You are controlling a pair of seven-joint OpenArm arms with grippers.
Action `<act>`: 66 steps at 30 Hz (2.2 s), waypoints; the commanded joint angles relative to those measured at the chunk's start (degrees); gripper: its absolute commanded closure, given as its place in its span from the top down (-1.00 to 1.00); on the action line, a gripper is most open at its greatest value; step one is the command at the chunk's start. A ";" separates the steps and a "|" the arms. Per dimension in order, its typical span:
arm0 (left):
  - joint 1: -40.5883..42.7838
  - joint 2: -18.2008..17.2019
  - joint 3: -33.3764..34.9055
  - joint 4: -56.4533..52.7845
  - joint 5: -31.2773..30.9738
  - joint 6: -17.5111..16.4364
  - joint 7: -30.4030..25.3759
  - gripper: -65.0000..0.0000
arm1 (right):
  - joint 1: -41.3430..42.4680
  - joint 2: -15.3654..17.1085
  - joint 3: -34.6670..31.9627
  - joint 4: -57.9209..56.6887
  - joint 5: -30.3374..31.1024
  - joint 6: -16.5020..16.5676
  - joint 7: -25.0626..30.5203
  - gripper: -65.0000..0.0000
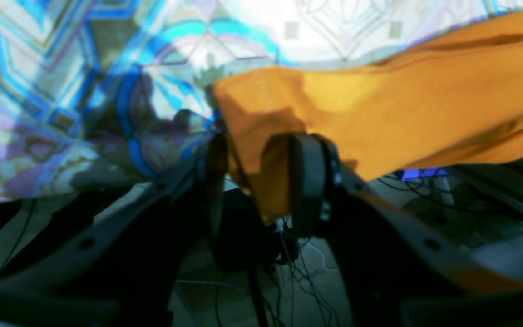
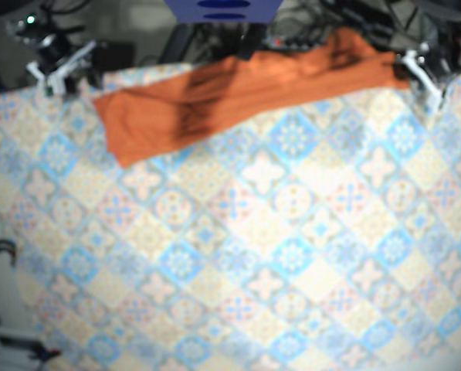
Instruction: Fold the T-shirt properly
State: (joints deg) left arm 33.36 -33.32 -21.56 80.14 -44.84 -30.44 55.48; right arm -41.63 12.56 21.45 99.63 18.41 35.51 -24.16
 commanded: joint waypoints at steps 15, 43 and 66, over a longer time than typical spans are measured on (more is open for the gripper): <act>0.61 0.13 1.47 0.52 -0.30 -0.29 -0.32 -0.28 | -0.35 0.85 0.57 0.98 0.97 0.23 0.91 -0.02; 0.61 0.22 2.53 0.52 -0.30 -0.03 -0.41 -0.28 | 20.66 12.10 -9.19 3.18 15.12 0.41 -29.95 0.44; 0.61 0.13 2.27 0.52 -0.30 -0.03 -0.41 -0.28 | 31.38 11.84 -22.38 -18.27 15.30 0.41 -31.27 0.44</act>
State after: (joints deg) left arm 33.67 -32.53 -19.25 80.20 -44.60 -30.04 54.81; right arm -10.50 23.64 -0.93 80.93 33.08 35.73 -55.46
